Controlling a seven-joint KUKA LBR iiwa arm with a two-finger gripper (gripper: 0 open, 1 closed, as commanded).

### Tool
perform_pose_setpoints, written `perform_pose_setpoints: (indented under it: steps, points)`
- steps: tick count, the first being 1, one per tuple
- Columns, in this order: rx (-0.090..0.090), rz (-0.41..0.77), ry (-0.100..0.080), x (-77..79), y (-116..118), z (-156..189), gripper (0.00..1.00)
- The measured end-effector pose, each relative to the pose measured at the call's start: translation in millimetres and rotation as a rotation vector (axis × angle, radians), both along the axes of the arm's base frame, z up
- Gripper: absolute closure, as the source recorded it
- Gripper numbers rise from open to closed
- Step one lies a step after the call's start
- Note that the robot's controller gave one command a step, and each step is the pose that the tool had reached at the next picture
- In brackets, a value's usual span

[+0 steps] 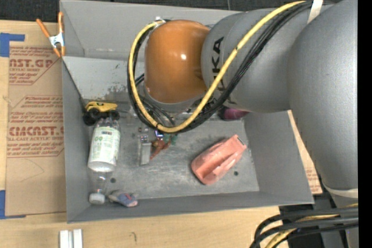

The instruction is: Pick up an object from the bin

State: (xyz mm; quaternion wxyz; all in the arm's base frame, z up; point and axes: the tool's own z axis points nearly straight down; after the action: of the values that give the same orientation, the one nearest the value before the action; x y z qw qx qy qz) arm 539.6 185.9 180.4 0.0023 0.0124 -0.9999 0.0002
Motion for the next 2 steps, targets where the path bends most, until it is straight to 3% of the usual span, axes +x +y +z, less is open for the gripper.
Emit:
perform_pose_setpoints:
  steps: [1,2]
  points:
    - [0.000,0.018,-0.003,6.8,4.2,69.8,0.00]
    - [0.002,0.034,-0.008,17.5,-8.8,115.9,0.00]
